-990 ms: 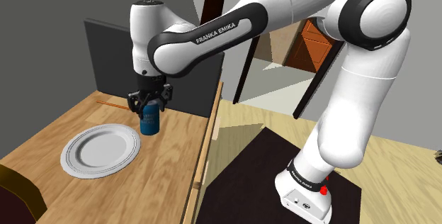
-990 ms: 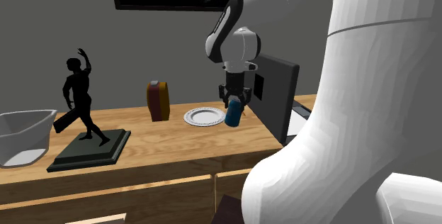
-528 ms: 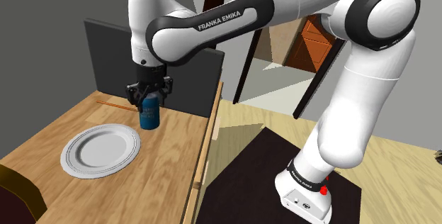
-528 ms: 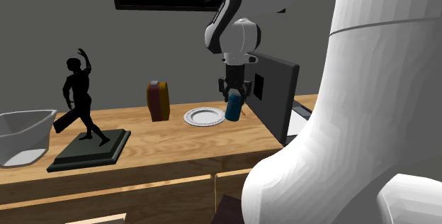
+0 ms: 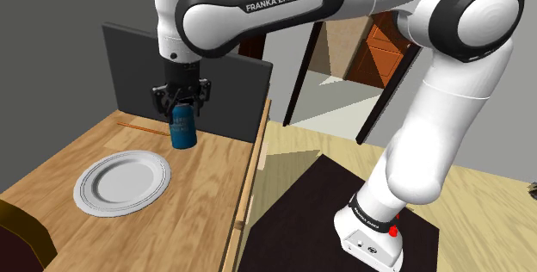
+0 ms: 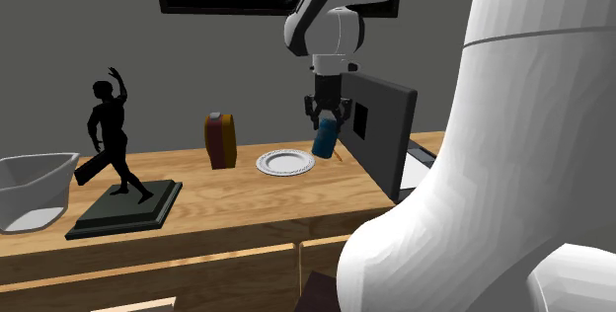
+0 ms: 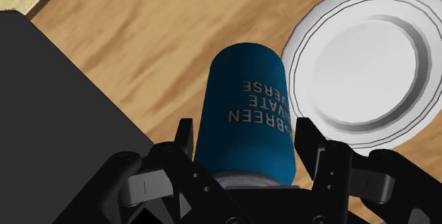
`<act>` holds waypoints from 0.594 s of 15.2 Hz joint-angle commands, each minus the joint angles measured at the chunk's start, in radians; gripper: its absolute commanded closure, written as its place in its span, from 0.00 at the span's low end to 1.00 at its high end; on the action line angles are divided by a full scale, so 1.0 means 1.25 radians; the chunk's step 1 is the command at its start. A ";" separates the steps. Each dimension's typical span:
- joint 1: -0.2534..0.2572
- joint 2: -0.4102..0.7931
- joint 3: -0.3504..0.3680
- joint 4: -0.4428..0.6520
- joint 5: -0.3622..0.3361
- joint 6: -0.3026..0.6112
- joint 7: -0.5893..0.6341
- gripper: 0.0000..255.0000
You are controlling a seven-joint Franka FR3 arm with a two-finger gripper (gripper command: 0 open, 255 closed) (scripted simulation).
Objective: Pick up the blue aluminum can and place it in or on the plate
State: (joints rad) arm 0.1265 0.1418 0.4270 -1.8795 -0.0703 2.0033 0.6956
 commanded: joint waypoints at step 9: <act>0.097 0.143 0.034 0.253 -0.067 -0.128 0.128 1.00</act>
State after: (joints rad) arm 0.2240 0.2850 0.4643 -1.6219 -0.1367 1.8702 0.8272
